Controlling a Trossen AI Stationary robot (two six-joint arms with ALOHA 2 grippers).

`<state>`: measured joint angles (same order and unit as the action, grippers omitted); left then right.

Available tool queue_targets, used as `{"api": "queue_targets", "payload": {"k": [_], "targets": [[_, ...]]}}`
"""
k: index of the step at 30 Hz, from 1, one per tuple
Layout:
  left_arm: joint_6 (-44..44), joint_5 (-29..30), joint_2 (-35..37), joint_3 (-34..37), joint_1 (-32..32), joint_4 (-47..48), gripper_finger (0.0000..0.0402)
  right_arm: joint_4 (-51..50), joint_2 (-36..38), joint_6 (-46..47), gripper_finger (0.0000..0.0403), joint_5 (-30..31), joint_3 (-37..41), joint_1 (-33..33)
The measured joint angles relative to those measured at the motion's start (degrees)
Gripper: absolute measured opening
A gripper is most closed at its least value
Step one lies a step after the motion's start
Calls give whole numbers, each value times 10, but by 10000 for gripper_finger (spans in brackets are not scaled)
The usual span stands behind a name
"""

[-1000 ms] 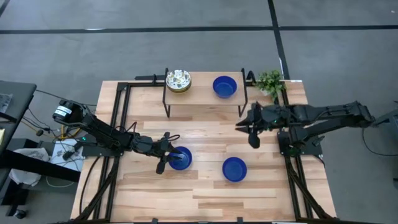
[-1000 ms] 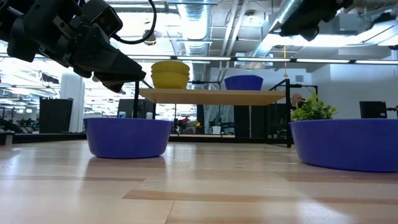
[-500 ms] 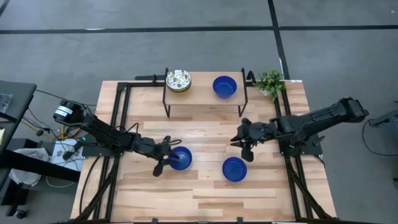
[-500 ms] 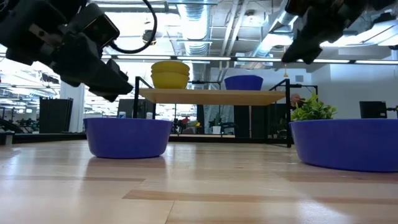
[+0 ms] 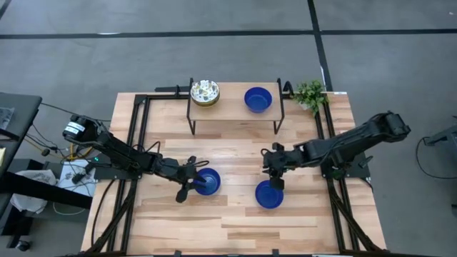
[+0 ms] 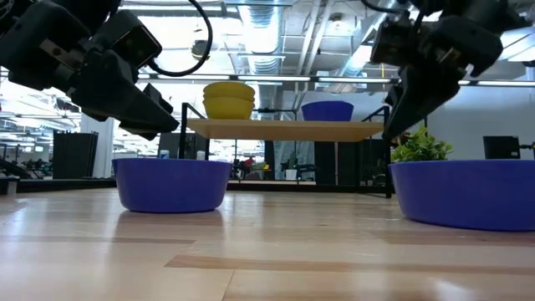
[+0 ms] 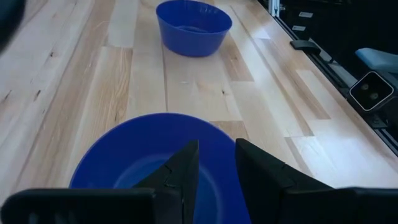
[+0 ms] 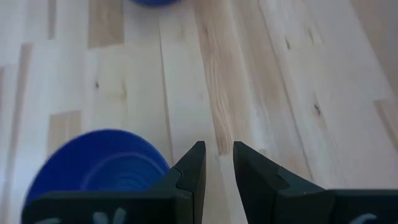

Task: Pick & Place Mini bowls
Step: Stack the blue bowl on the top of the blue bowl on the shelf

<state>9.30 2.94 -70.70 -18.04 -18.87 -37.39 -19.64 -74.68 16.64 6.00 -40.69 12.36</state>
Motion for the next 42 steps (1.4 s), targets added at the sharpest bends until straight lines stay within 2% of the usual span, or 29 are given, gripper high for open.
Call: {"api": "queue_targets", "payload": {"k": [14, 20, 24, 31, 42], "targets": [[0, 0, 0, 0, 0, -5, 104, 4, -10, -6, 72, -2, 0, 0], [0, 0, 0, 0, 0, -6, 104, 12, -10, -40, 72, -55, 0, 11], [0, 0, 0, 0, 0, -7, 104, 19, -10, -51, 72, -61, 0, 34], [0, 0, 0, 0, 0, -8, 104, 17, -10, -49, 72, -61, 0, 62], [0, 0, 0, 0, 0, -12, 104, -5, -16, -1, 72, -59, 0, 67]]}}
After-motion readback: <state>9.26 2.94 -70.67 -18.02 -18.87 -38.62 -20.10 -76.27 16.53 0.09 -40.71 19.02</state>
